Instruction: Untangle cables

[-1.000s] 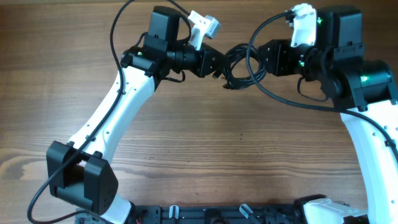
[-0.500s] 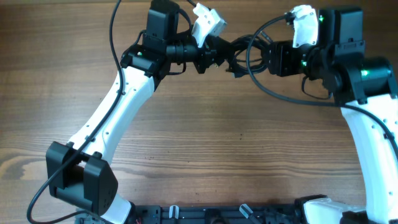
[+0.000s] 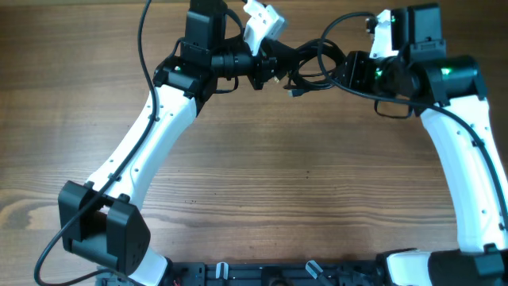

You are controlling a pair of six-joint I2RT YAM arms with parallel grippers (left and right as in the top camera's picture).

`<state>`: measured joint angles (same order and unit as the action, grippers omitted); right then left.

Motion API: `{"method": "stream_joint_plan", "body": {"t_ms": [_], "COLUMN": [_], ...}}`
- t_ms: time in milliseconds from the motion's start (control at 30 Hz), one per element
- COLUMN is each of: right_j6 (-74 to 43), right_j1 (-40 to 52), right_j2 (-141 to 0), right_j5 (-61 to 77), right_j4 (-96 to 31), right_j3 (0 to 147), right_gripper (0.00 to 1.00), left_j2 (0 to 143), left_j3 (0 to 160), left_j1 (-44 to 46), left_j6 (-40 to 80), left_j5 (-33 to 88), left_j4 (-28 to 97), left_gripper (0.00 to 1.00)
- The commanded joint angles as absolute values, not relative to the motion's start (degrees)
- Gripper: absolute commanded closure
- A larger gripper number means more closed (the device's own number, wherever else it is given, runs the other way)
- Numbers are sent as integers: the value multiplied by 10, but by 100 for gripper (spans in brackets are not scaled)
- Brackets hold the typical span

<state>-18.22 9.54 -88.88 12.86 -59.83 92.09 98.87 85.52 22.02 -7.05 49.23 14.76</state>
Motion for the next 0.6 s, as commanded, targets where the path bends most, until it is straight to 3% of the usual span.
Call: {"method": "stream_joint_plan", "body": {"t_ms": [0,167,300,567], "right_j6": [-195,-157,-90,-134], "right_j1": [95,95,95,95], "right_j2": [-908,-907,-893,-851], "right_j5": [143,173,258,262], "right_j4": [-601,-591,-567,-543], "right_j3": [925,925,926,926], "right_gripper": [60,71,69,60], "left_j2": [966,966,966,966], "left_j3": [863,863,863,863], "left_j1": [220,220,220,220], "left_j6": [0,25,61,106], "left_j5": [514,514,514,514], "left_j4": [142,148,166,238], "left_gripper": [96,96,96,96]}}
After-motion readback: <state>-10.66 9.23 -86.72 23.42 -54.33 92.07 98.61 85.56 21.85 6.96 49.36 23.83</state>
